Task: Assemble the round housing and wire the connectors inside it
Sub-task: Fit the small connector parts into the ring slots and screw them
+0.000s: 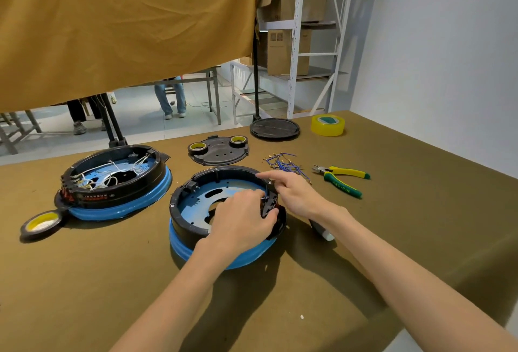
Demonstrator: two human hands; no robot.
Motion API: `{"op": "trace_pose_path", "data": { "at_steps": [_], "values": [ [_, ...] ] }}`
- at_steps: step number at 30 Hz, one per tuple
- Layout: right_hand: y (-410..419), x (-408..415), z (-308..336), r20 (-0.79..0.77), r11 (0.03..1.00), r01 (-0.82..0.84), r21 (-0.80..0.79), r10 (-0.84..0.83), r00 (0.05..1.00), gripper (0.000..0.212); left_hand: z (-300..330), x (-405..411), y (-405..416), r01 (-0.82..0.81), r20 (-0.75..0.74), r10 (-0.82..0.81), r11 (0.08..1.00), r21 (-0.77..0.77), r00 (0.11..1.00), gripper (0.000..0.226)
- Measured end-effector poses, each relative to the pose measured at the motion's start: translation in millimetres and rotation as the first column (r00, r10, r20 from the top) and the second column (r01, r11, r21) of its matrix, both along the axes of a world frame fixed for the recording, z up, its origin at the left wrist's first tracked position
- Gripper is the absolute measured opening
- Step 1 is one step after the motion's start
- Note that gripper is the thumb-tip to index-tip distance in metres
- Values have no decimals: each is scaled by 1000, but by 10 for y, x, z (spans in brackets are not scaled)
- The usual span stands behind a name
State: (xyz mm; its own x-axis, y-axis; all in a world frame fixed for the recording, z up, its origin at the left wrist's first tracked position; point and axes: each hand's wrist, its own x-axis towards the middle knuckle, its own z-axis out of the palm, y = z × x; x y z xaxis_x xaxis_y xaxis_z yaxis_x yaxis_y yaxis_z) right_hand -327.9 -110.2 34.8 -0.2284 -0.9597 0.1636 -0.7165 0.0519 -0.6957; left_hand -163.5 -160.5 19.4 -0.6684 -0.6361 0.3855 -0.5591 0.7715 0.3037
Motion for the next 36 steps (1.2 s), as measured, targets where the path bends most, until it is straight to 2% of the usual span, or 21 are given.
{"op": "trace_pose_path", "data": {
  "at_steps": [4, 7, 10, 15, 18, 24, 28, 31, 34, 36],
  "values": [
    [43, -24, -43, -137, 999, -18, 39, 23, 990, 58, 5, 50, -69, 30, -28, -30, 1000, -2, 999, 58],
    [78, -22, 2, -214, 996, -34, 77, 49, 976, 57, 18, 102, -82, 68, -19, -68, 998, -3, 997, 50],
    [183, -9, -5, -222, 994, -43, 105, 66, 973, 64, 41, 148, -52, 79, 12, -79, 997, -2, 997, 48],
    [290, 2, 8, -241, 996, -44, 82, 62, 968, 70, 33, 25, 53, 9, 75, 2, 990, -141, 997, 56],
    [345, 1, 9, -275, 996, -41, 74, 60, 960, 72, 18, 30, 11, 0, 62, 8, 993, -118, 998, 50],
    [415, 77, 15, -373, 996, -12, 90, 45, 927, 66, 11, 145, -71, -17, 100, 26, 996, -84, 995, 60],
    [385, 48, 112, -355, 995, -23, 97, 57, 933, 62, 13, 165, -70, -33, 102, 42, 995, -90, 994, 68],
    [357, 70, 135, -372, 995, -40, 92, 71, 926, 58, 37, 188, -114, -37, 81, 43, 997, -75, 996, 68],
    [361, 79, 93, -457, 995, -48, 86, 82, 886, 53, 39, 201, -134, -18, 67, 23, 997, -70, 997, 66],
    [319, 10, 151, -425, 988, -73, 135, 124, 896, 53, 24, 203, -132, 2, 50, 2, 998, -63, 999, 64]
  ]
}}
